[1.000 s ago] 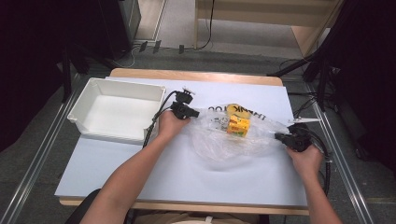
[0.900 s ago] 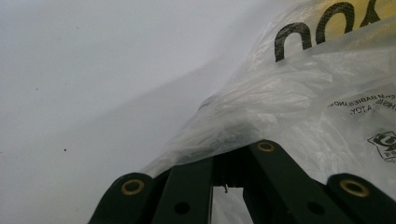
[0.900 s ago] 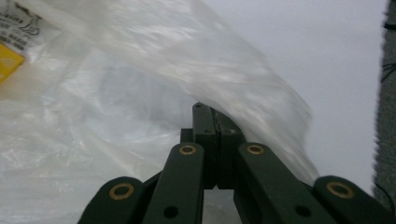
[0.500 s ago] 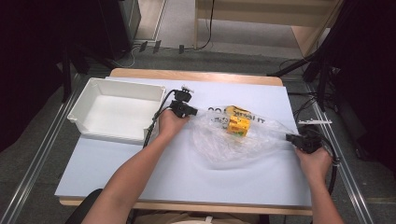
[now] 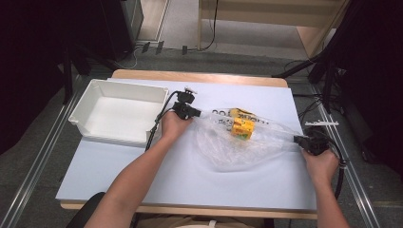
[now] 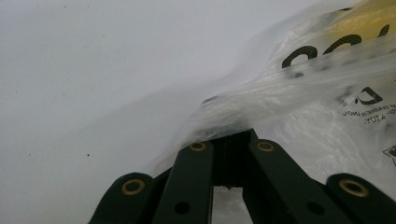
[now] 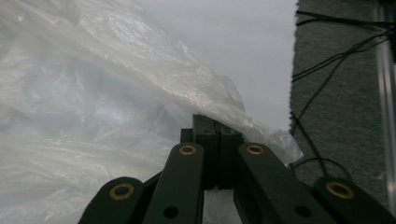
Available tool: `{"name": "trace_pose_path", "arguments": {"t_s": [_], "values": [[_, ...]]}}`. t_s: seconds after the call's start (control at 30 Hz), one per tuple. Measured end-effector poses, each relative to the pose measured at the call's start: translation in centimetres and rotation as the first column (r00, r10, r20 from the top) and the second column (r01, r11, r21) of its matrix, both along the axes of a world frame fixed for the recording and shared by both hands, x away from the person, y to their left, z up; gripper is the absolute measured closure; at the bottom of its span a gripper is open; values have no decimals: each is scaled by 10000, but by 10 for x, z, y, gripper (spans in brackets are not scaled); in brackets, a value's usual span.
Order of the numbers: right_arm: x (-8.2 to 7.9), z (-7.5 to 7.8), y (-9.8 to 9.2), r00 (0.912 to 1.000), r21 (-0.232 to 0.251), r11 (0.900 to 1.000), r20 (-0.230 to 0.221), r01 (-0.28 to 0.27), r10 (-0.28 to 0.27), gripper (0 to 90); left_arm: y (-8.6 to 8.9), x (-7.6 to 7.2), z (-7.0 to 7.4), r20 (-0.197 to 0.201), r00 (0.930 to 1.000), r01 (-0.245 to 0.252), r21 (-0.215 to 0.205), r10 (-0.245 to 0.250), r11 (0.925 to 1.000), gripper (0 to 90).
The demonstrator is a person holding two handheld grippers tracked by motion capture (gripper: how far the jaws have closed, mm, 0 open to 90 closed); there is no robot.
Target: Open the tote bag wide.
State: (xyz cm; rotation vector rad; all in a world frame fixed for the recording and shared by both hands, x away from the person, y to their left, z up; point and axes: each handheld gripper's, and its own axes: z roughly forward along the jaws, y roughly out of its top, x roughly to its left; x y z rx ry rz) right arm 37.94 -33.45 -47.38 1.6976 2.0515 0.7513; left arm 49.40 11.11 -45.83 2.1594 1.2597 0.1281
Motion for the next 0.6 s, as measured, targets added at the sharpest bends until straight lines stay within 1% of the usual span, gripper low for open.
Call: {"name": "trace_pose_path", "arguments": {"t_s": [0.1, 0.2, 0.27, 0.4, 0.43, 0.47, 0.5, 0.57, 0.6], "values": [[1, -1, -1, 10000, 101, 9999, -9, 12, -12, 900, 2, 1, -1, -146, 9999, -79, -221, 76, 9997, 900], [0, -1, -1, 10000, 40, 10000, 43, -65, 65, 900, 2, 1, -1, -102, 9999, -21, -148, 20, 9999, 900], [0, -1, -3, 10000, 226, 9997, 19, -12, 11, 900, 1, 1, 0, -32, 10000, 22, -75, -22, 10000, 900], [2, -1, -1, 9999, 8, 9999, 30, 110, -110, 900, 2, 1, 0, -155, 9999, -56, -177, 54, 9998, 900], [2, 0, 0, 9999, -33, 9999, -12, 118, -118, 900, 1, 1, 0, -273, 9996, -91, -304, 83, 9995, 900], [3, 1, 0, 9999, -2, 10000, -92, 42, -42, 900, 1, 1, 1, -305, 9995, -101, -472, 87, 9988, 900], [4, 2, -1, 9996, 245, 9994, -158, -246, 250, 900, 2, 0, 4, -273, 9996, -109, -651, 91, 9978, 900], [3, 7, -1, 9994, 407, 9986, -90, -336, 340, 900, 1, -1, 11, -140, 9999, -50, -809, 39, 9967, 900], [2, 11, 0, 9990, 476, 9979, 24, -437, 437, 900, 0, -2, 15, -69, 9999, 69, -782, -75, 9969, 900]]}}
